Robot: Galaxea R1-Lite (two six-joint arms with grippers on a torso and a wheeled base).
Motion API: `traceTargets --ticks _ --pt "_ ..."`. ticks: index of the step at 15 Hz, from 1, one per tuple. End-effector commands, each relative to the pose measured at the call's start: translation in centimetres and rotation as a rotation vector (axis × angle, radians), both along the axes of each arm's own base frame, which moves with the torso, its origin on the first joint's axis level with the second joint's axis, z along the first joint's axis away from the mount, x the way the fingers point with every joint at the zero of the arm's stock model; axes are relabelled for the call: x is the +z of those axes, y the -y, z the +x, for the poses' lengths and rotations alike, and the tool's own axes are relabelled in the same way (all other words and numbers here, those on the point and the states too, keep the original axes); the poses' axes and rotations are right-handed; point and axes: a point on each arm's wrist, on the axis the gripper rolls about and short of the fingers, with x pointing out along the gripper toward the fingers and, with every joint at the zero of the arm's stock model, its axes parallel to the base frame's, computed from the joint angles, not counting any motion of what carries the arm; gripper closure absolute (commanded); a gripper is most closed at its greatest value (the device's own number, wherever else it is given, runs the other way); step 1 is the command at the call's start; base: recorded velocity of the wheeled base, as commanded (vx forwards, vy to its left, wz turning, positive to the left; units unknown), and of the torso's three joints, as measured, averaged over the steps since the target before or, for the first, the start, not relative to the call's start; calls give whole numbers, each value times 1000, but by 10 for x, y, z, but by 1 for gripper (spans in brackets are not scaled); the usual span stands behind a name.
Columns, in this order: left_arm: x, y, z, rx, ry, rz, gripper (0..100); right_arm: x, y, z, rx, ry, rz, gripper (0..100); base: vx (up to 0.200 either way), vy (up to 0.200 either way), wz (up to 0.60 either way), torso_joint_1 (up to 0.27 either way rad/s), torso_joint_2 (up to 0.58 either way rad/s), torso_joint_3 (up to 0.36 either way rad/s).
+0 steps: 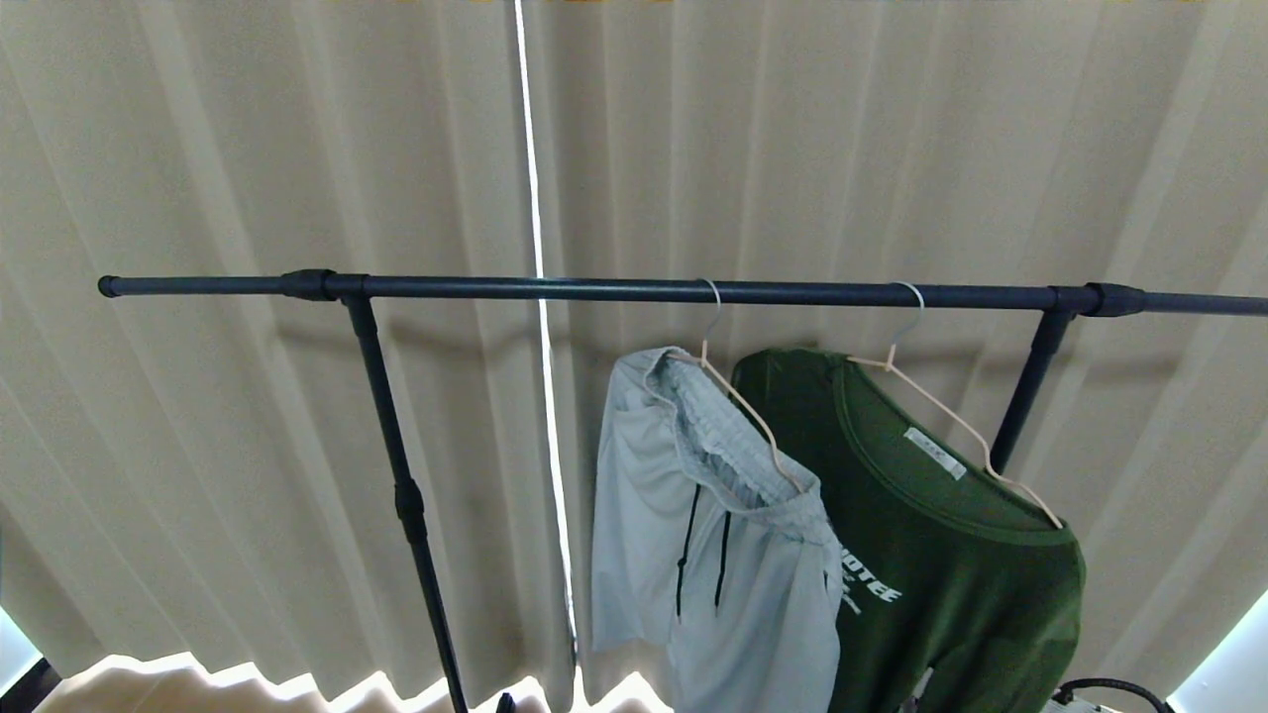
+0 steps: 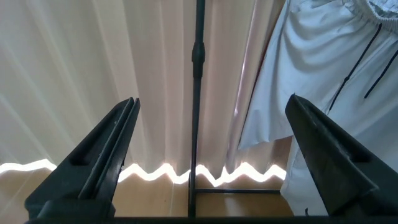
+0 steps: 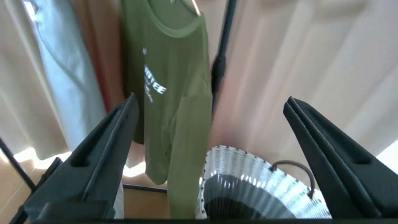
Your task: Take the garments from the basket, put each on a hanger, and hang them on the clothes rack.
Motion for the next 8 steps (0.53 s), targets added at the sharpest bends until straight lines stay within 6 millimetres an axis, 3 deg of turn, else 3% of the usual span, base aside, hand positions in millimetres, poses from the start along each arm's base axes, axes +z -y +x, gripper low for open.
traceTargets --ticks 1,8 --pt "0 0 0 0 0 0 0 0 0 0 -2 -6 0 0 0 0 0 0 0 0" --pt "0 0 0 0 0 -2 0 0 0 0 39 -1 -5 0 0 0 0 0 0 0"
